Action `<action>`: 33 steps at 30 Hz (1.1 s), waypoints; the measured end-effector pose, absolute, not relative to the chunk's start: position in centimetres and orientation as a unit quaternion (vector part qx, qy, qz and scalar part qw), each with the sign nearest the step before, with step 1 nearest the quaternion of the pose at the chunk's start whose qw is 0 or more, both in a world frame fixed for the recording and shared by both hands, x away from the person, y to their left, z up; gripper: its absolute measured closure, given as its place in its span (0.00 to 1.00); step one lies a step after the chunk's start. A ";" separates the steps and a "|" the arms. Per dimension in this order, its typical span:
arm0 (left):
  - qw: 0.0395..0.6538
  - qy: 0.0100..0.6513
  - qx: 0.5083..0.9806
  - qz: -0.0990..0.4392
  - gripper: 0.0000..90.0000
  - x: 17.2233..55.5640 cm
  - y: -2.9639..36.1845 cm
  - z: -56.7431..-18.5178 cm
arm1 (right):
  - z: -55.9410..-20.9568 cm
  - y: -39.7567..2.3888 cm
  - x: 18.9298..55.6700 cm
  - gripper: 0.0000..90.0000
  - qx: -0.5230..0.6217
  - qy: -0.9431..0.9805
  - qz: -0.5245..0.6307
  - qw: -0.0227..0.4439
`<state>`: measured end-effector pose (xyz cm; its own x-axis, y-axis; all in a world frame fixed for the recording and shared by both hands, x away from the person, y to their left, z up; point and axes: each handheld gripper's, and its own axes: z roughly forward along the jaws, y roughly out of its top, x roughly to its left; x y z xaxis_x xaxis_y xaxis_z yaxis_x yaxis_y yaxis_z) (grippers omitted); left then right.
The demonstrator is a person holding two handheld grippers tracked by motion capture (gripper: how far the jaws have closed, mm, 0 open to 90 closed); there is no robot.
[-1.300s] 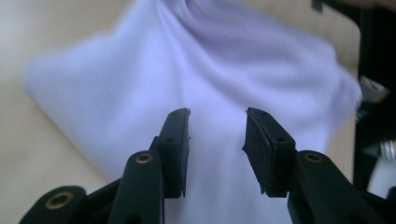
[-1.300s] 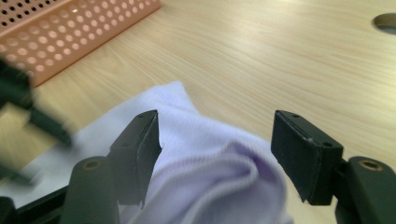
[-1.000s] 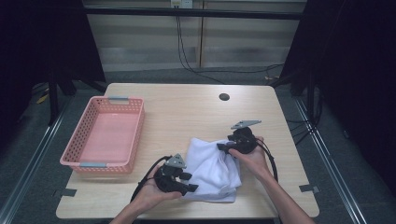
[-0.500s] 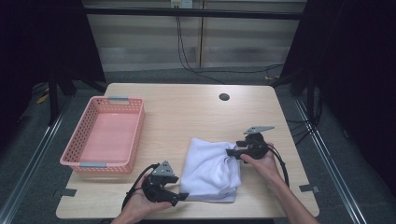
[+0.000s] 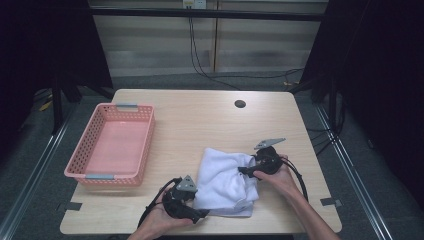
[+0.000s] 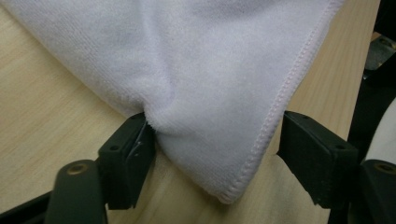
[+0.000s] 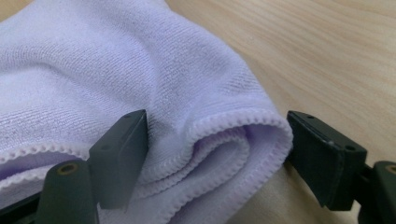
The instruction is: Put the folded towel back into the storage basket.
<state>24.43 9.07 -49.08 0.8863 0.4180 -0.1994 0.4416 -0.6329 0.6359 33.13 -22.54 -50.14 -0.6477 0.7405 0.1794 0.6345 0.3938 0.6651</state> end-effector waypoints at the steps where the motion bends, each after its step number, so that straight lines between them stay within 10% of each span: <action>1: 0.358 0.239 0.903 -0.013 0.42 24.4 9.0 -49.1 | -50.1 -22.4 33.1 0.26 0.409 0.833 0.364 0.074; 10: 0.354 0.237 0.904 -0.014 0.82 25.3 9.0 -49.1 | -50.0 -22.1 32.7 0.59 0.392 0.838 0.377 0.044; 33: 0.389 0.236 0.889 -0.054 0.86 25.4 9.3 -48.4 | -49.5 -22.2 33.3 0.78 0.408 0.817 0.406 0.033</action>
<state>25.41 9.29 -48.38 0.8825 0.3786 -0.2791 0.4620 -0.5862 0.6655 33.35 -22.17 -49.46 -0.6657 0.6928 0.2773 0.6393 0.3380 0.6907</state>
